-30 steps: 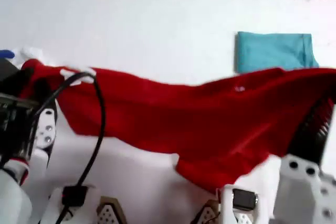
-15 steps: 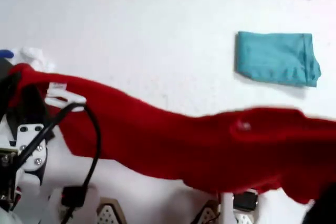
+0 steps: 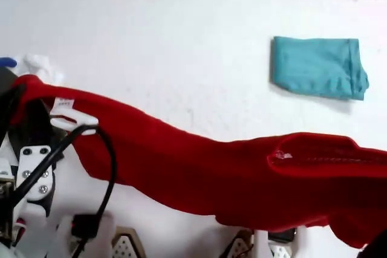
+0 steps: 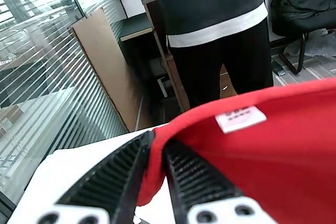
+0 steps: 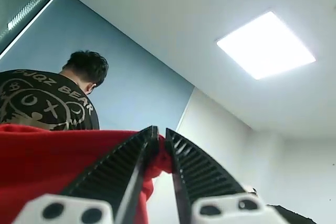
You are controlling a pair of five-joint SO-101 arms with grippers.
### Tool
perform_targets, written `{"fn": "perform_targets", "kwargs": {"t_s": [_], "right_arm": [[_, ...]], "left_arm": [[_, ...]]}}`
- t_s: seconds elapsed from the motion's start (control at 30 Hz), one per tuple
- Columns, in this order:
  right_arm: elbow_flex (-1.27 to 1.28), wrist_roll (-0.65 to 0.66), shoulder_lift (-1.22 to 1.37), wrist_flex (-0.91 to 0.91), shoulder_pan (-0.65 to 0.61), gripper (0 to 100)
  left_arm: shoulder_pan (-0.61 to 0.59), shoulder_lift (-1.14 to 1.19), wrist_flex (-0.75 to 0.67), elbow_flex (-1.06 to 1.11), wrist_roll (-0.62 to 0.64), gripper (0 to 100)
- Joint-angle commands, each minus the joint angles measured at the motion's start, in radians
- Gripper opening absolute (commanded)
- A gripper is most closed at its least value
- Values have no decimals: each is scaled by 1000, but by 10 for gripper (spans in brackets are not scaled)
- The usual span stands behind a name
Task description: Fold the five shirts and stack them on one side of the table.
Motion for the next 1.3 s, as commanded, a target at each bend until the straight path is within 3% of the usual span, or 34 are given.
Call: {"fn": "perform_targets", "kwargs": {"t_s": [0.0, 0.13, 0.4, 1.0, 1.27], "right_arm": [[-9, 9, 44, 13, 2, 17], [-9, 11, 50, -18, 5, 17], [0, 17, 54, -50, 5, 17], [-3, 18, 10, -73, 5, 17], [29, 17, 197, -71, 2, 17]], "left_arm": [[2, -2, 15, -15, 14, 27], [5, 6, 14, -2, 17, 27], [5, -3, -21, 232, 77, 27], [0, -230, 8, 234, 52, 27], [-2, -127, -40, 292, 3, 27]]}}
